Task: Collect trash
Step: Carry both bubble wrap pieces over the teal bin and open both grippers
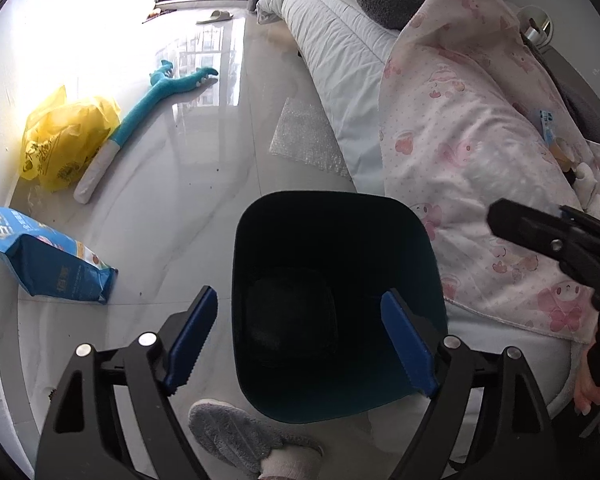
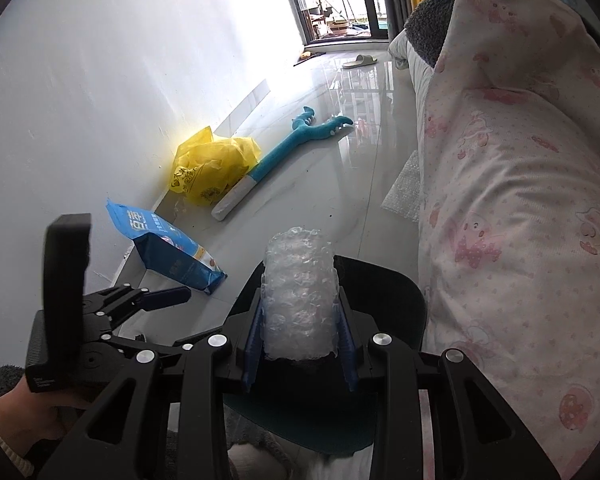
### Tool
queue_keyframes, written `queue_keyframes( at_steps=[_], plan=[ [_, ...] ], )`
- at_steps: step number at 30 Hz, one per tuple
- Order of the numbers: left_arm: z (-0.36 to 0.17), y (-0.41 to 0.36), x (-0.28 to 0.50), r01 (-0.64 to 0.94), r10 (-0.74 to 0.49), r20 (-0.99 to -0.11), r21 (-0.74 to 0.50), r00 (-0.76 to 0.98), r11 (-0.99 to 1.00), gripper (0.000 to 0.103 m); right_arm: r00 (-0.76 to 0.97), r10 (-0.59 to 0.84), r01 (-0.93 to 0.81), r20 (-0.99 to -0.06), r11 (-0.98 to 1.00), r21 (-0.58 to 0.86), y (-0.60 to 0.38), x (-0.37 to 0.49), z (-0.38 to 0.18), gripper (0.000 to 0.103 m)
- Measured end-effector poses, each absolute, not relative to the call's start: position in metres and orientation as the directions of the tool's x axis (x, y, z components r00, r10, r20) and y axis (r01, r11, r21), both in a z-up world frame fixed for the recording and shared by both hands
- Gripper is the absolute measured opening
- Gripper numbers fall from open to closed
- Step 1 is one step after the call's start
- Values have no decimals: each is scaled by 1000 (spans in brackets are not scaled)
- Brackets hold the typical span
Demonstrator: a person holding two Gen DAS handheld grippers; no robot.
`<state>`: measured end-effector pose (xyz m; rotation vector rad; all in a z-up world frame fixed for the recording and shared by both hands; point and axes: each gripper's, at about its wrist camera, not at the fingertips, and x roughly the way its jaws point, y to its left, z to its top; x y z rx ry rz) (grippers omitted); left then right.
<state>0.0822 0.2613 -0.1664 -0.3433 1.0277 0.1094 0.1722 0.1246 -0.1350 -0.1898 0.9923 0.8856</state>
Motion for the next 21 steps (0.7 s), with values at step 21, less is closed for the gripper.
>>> queue_keyframes(
  at_steps=[21],
  plan=[
    [-55, 257, 30, -242, 73, -638, -181, 766, 953, 63, 146, 418, -681, -897, 700, 215, 167, 183, -217, 34]
  ],
)
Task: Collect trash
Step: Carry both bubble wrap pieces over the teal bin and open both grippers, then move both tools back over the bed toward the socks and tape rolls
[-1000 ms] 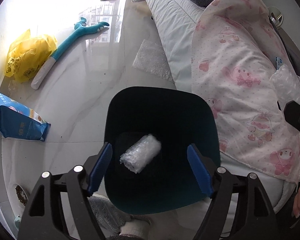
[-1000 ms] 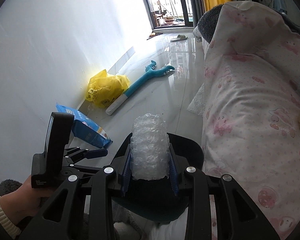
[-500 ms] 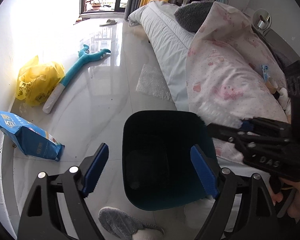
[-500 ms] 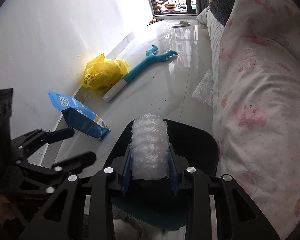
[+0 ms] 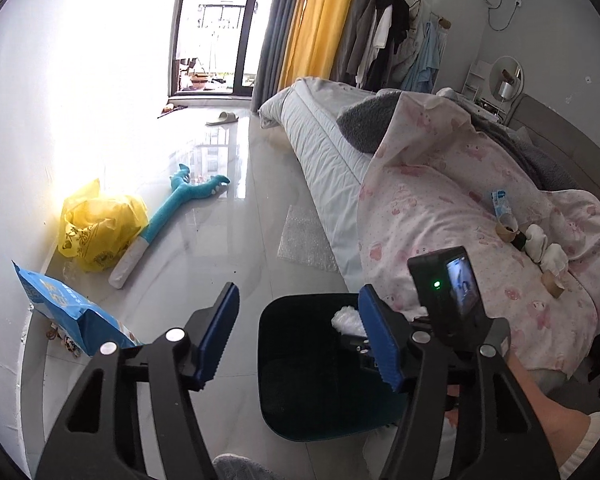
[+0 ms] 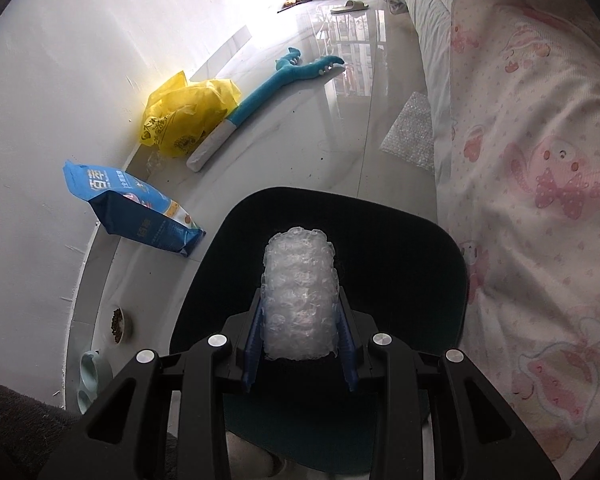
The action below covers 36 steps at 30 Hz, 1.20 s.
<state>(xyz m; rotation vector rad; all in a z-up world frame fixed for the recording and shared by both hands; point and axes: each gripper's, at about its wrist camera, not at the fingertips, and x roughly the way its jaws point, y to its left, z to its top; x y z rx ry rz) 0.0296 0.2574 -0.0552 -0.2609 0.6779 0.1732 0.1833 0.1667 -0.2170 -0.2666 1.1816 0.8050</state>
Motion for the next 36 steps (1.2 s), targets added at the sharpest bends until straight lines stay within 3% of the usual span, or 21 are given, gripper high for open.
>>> queue_keyframes(
  at_steps=[6, 10, 19, 36],
  plan=[
    [-39, 255, 26, -240, 98, -605, -158, 790, 958, 63, 115, 377, -679, -919, 705, 204, 171, 177, -230, 35],
    [-23, 252, 23, -232, 96, -573, -168, 814, 958, 63, 115, 374, -685, -920, 701, 199, 168, 173, -226, 59],
    [3, 227, 25, -186, 109, -507, -103, 855, 977, 64, 121, 453, -705, -883, 666, 245, 148, 165, -190, 72],
    [21, 174, 65, -123, 29, -466, -173, 884, 977, 87, 359, 602, -749, -713, 642, 165, 37, 173, -88, 81]
  ],
)
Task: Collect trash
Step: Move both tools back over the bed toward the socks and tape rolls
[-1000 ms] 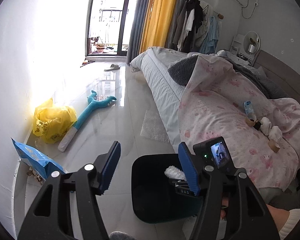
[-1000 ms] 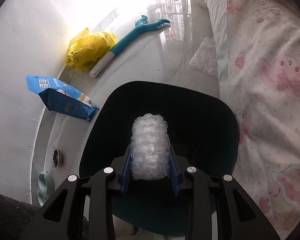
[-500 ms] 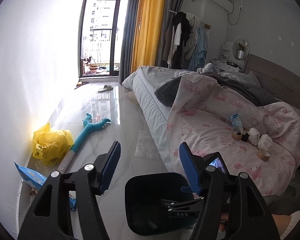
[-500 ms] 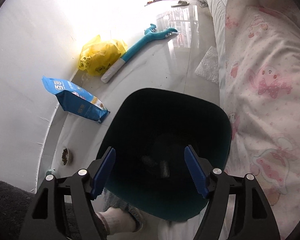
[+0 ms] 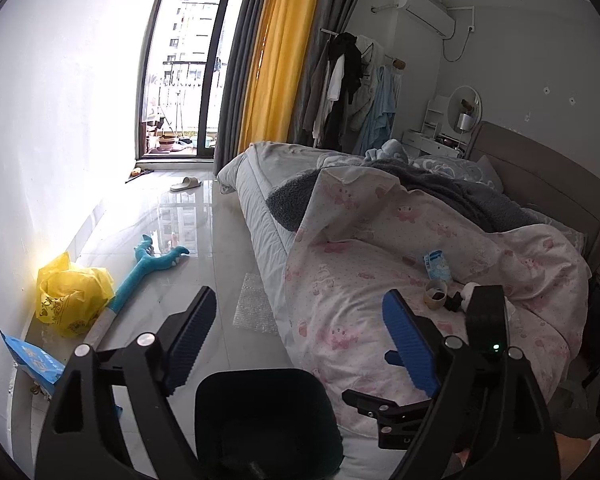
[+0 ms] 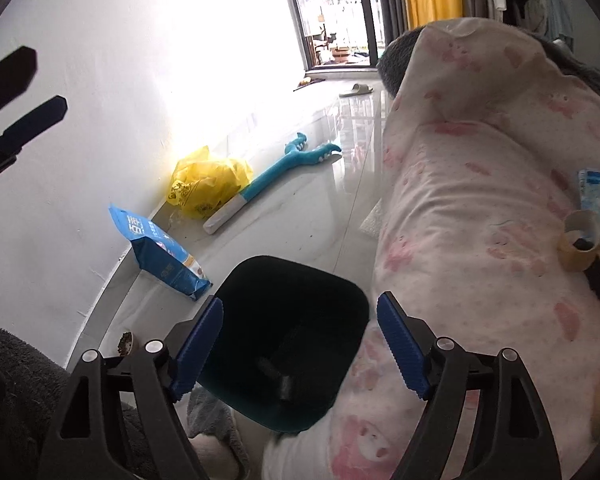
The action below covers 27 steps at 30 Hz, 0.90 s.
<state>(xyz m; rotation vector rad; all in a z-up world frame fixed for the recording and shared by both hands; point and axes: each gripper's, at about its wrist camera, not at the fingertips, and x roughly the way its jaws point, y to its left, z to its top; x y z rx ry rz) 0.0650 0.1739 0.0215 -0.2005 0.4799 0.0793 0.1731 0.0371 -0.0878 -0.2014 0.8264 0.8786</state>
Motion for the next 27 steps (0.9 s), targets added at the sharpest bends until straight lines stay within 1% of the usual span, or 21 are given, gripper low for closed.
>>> queue_keyframes(
  at_steps=[4, 10, 22, 27],
  plan=[
    [17, 161, 79, -115, 7, -482, -194, 876, 974, 87, 434, 582, -733, -688, 672, 106, 8, 182, -74, 82],
    [12, 141, 97, -91, -32, -495, -222, 868, 971, 88, 497, 550, -689, -671, 720, 80, -34, 197, -66, 83],
    [-9, 79, 130, 21, -118, -535, -184, 837, 983, 89, 598, 471, -577, -649, 814, 59, -124, 229, -51, 84],
    [-18, 56, 143, 57, -156, -551, -192, 820, 980, 89, 626, 430, -530, -651, 847, 51, -153, 242, -53, 84]
  ],
)
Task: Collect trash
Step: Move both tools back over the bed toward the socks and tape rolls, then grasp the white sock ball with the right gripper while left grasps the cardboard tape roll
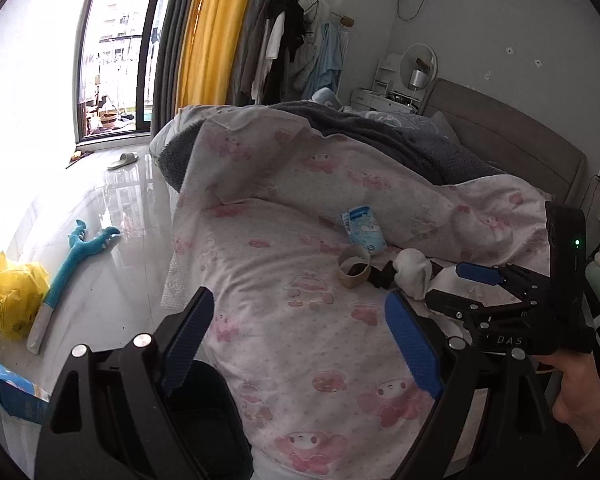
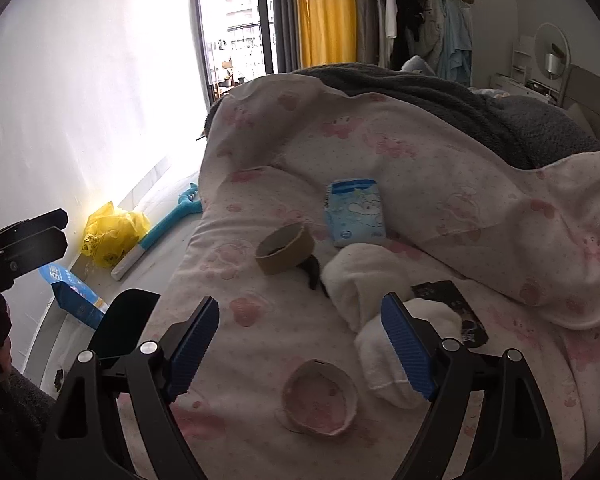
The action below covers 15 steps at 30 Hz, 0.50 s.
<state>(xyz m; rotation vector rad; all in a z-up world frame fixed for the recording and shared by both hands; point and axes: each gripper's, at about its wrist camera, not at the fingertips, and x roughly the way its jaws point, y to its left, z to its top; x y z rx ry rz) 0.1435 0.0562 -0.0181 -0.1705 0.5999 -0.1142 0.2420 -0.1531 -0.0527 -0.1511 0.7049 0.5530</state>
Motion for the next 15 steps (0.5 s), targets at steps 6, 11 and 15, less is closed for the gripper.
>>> queue_keyframes(
  at_steps=[6, 11, 15],
  plan=[
    [-29, 33, 159, 106, -220, -568, -226, 793, 968, 89, 620, 376, -507, -689, 862, 14, -168, 261, -69, 84],
    [-39, 11, 168, 143, -246, -589, -216, 770, 966, 89, 625, 338, -504, -703, 863, -34, -178, 269, -77, 84],
    [-45, -8, 176, 193, -288, -599, -219, 747, 956, 89, 606, 331, -498, -723, 867, -20, -190, 277, -84, 84]
  ],
)
